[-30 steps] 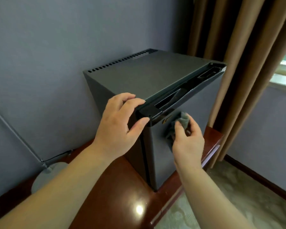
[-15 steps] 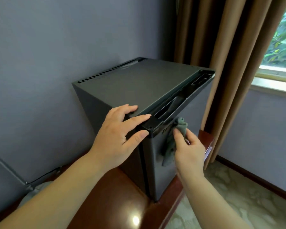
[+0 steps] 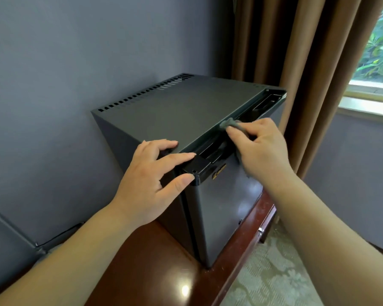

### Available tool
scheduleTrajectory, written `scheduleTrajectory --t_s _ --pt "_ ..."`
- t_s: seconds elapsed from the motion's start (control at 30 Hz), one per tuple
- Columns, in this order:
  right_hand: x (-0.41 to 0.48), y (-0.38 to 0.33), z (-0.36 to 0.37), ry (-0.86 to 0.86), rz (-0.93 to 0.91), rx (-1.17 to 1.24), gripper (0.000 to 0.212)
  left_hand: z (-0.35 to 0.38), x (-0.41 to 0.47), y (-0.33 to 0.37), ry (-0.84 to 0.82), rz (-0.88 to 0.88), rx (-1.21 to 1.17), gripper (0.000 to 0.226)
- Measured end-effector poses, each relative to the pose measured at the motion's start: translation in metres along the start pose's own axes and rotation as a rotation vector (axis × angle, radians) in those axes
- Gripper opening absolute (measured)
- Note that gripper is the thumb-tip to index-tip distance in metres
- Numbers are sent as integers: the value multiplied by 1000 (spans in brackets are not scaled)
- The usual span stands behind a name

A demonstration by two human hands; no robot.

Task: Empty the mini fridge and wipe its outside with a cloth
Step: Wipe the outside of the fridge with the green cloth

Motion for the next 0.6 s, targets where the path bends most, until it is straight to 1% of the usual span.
scheduleTrajectory --t_s 0.1,0.13,0.17,0.2,0.23,0.3,0.37,0.43,0.5,0.53,0.57,0.6 --pt "-31 -10 24 -122 -138 -9 19 0 -2 0 2 -25 9 41" --pt "-40 -5 26 -141 -160 23 20 1 -2 1 -5 -37 13 41" --pt "-44 7 23 -139 -136 81 22 2 -2 2 -11 -49 18 41" --pt "-41 25 19 -113 -66 158 26 3 -2 4 -15 -62 26 41" --pt "-37 51 16 -72 49 247 30 4 -3 6 -19 -73 35 41" --pt "-38 107 25 -22 370 471 35 6 -3 12 -27 -87 57 41" --pt "-56 158 54 -19 683 738 41 9 -3 22 -39 -89 94 42" --pt "-78 196 81 -8 910 906 46 12 -3 32 -62 -73 156 42" --pt "-96 222 95 34 1051 942 45 16 -2 40 -94 -54 241 43" --pt "-102 228 96 57 1087 928 44 19 -2 44 -107 -57 285 45" --pt "-105 229 96 62 1095 927 43 22 -3 47 -121 -74 320 46" --pt "-105 222 94 37 1058 920 42 27 -4 48 -134 -105 339 48"
Point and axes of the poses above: each hand's wrist, its own x-axis towards the middle knuckle, its own z-axis out of the palm, y = z × x, the point moved 10 cm from there along x, towards the middle knuckle, and after that the axes turned 13 degrees about z, right-handed, at the moved point
